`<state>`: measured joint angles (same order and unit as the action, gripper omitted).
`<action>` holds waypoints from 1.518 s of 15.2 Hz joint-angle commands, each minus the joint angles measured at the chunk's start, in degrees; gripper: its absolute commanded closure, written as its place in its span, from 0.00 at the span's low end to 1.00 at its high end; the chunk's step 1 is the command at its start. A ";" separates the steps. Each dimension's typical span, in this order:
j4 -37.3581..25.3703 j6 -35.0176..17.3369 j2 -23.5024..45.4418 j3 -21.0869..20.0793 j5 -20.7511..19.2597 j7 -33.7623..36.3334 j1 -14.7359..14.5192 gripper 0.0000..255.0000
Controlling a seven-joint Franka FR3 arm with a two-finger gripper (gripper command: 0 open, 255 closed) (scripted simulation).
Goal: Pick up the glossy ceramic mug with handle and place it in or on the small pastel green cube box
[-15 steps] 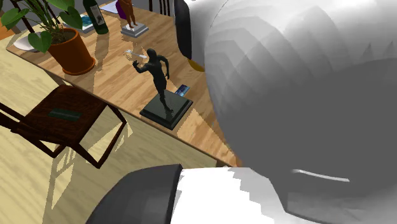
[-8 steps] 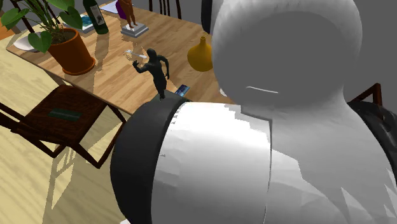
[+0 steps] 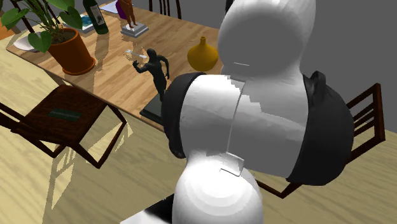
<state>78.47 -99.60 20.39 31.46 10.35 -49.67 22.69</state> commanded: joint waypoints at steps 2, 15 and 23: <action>-7.53 2.39 5.70 -0.25 2.88 -2.37 3.71 1.00; 3.49 -7.93 5.14 -0.58 2.90 -2.95 2.08 1.00; 6.07 -10.80 5.52 -0.77 3.21 -3.23 1.87 1.00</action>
<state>84.52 -110.35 25.91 30.69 13.56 -52.89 24.57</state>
